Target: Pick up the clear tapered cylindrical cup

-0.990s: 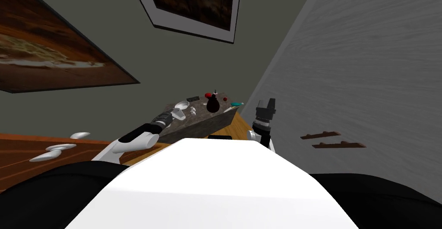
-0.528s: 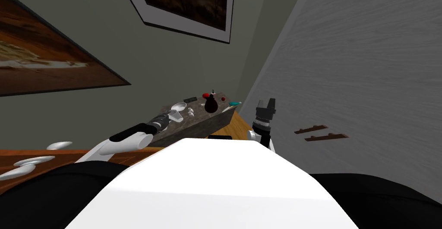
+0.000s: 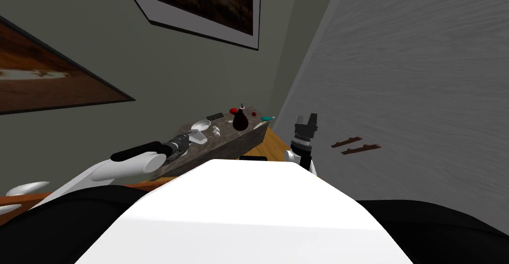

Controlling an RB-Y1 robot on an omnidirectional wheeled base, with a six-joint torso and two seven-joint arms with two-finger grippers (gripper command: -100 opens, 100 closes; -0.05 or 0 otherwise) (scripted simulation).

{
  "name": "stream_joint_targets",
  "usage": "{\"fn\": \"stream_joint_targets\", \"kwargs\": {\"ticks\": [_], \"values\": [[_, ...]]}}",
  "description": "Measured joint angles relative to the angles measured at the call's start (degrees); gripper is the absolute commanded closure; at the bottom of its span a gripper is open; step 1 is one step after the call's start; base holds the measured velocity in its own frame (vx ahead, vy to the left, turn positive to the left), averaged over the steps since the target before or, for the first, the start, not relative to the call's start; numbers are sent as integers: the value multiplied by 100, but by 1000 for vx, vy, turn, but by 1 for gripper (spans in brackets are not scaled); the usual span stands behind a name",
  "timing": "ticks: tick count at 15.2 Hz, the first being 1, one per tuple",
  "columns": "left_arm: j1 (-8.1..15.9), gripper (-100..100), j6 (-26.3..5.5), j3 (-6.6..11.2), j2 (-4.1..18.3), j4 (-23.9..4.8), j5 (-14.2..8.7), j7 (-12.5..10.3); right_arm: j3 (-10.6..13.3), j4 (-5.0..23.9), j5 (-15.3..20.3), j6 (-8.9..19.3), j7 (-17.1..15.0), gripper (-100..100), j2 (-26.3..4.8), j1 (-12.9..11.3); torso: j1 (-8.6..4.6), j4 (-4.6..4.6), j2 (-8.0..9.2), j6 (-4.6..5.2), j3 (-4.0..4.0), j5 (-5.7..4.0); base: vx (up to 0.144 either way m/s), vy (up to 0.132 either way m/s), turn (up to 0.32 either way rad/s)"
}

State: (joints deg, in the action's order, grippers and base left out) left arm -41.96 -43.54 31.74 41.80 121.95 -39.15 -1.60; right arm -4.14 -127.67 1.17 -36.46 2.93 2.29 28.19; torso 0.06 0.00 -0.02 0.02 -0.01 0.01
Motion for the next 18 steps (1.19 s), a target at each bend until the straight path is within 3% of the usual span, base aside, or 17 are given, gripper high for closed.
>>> {"fn": "stream_joint_targets", "kwargs": {"ticks": [18], "values": [[-399, -100, -2100, 886, 823, -348, -1353, -91, 0, 0, 0, 0, 0, 0, 0, 0, 0, 0, 0, 2, 0, 0, -5, 9, -126]]}}
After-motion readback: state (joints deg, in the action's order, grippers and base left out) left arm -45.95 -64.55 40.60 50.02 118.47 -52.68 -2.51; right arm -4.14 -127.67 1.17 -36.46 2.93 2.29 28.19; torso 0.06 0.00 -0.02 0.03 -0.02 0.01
